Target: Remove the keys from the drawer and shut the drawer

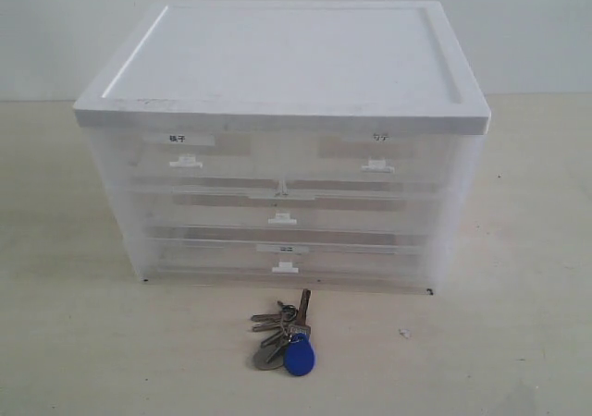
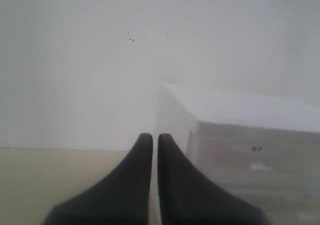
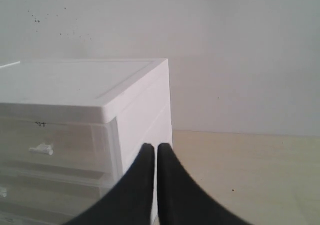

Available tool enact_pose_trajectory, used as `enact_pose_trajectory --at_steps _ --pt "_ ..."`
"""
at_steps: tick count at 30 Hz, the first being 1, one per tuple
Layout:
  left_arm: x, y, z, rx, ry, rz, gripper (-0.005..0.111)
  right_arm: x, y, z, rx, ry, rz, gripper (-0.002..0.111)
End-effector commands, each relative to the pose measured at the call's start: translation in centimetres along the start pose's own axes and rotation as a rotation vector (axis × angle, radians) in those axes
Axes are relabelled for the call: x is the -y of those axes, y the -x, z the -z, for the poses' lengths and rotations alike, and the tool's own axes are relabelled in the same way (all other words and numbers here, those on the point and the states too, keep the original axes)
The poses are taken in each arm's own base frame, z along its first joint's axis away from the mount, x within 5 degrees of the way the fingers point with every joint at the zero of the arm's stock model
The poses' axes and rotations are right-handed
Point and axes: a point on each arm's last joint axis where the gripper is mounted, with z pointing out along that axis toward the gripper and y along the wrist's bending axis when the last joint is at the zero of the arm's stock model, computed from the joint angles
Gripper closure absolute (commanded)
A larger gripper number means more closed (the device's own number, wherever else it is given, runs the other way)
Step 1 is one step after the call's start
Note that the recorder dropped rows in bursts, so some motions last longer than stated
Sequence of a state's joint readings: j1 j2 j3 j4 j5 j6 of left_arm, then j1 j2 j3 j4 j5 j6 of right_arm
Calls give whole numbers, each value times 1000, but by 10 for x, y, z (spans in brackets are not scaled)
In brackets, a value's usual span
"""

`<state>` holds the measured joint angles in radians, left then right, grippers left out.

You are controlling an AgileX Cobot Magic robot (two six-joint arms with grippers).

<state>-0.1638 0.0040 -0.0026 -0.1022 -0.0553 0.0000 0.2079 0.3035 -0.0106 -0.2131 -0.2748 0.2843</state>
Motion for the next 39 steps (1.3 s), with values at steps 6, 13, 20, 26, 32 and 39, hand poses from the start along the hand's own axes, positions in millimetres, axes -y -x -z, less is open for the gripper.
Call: enact_pose_trajectory --at_steps 6,13,20,26,32,39 --pt "-2 -18 2 -188 7 -281 102 0 0 0 4 1 -4 108" --pt "-11 -28 5 -312 151 -156 102 0 0 0 4 1 -4 108" --pt "-14 -30 7 -338 216 -111 102 0 0 0 4 1 -4 108" --pt "-14 -30 7 -337 216 -111 102 0 0 0 2 0 -4 108" --pt "-14 -30 7 -337 216 -111 102 0 0 0 2 0 -4 108" --pt "-14 -30 7 -337 216 -111 102 0 0 0 2 0 -2 108"
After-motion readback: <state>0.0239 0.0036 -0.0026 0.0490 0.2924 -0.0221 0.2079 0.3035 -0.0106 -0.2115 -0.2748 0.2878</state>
